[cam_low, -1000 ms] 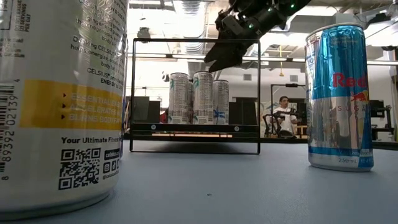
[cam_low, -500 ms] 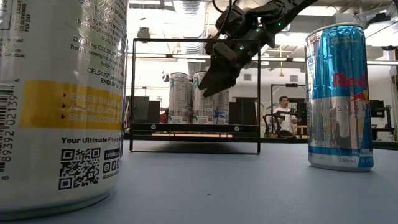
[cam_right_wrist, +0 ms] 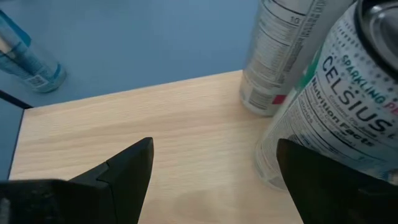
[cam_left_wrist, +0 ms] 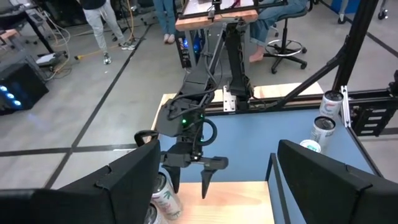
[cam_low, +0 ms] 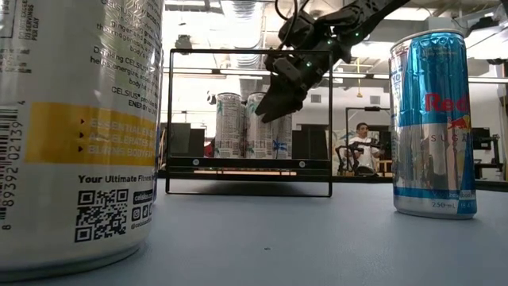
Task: Place canned beverage on shelf
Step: Put the top white-pink soda can on the shelf
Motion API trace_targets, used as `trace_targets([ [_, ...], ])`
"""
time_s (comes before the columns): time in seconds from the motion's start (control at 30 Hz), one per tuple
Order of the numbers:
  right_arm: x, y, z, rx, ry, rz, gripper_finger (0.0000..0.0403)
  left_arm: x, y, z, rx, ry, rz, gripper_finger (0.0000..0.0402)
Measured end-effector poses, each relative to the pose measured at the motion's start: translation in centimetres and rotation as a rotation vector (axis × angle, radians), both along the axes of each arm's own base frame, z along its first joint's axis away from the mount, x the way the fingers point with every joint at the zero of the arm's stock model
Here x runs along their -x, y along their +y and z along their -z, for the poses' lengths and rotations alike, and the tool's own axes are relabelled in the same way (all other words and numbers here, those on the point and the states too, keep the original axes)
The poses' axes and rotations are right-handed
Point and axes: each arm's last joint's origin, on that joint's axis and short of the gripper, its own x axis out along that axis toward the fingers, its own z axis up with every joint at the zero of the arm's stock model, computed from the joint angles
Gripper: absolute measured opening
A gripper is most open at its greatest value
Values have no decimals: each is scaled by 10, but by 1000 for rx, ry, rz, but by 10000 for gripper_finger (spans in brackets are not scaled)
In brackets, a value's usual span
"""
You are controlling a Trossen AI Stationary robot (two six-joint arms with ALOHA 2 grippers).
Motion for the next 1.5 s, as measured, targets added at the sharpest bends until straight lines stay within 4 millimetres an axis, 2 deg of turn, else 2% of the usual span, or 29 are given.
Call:
trace_targets([
  [0.23,4,-10,0,4,-1,26,338,0,0,1,1,7,0,311],
  [0.4,4,-8,0,-55,-17,-26,338,0,0,2,6,16,-6,311],
  [0.6,12,-3,1,-132,53,-15,338,-1,1,5,23,44,-31,311],
  [0.9,20,-16,-9,12,63,141,338,-2,1,5,31,47,-33,311],
  [1.17,18,-20,-14,66,13,117,338,-3,1,5,41,47,-35,311],
  [1.5,14,-15,-15,101,-3,60,338,-3,1,6,45,51,-37,311],
])
